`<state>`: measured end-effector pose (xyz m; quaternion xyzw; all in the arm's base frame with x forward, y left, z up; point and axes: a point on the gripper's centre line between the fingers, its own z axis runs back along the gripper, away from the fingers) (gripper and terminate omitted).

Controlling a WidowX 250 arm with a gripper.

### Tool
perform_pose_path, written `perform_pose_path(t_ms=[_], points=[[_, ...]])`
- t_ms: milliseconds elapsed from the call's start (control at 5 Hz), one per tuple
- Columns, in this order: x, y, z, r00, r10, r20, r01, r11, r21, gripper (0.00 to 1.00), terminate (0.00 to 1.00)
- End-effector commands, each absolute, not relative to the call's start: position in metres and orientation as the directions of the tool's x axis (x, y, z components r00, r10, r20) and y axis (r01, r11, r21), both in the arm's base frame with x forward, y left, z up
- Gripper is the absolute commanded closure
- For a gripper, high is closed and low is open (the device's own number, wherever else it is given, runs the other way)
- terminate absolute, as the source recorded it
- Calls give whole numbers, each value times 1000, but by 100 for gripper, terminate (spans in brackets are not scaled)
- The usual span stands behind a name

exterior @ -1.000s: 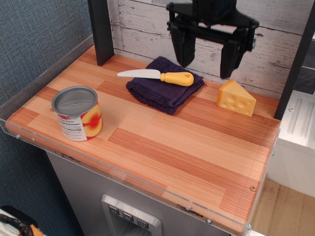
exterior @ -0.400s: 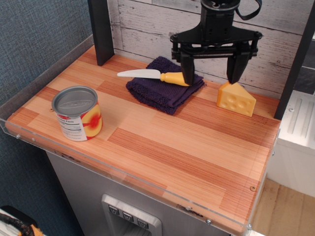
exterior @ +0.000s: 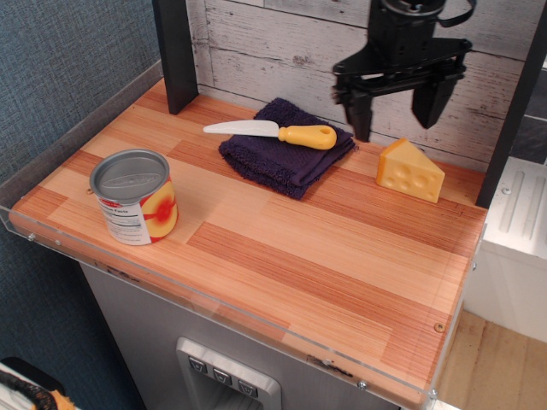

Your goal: Pick up the cheese and place it on the near edge of the table

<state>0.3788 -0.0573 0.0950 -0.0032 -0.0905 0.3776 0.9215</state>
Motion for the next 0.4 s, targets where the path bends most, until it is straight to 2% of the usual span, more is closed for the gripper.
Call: perform_pose_path(t_ms=[0, 200], points=[[418, -63, 97, 676, 715, 180, -712, 696, -91, 0, 0], [425, -62, 89, 693, 703, 163, -696, 710, -103, 0, 0]])
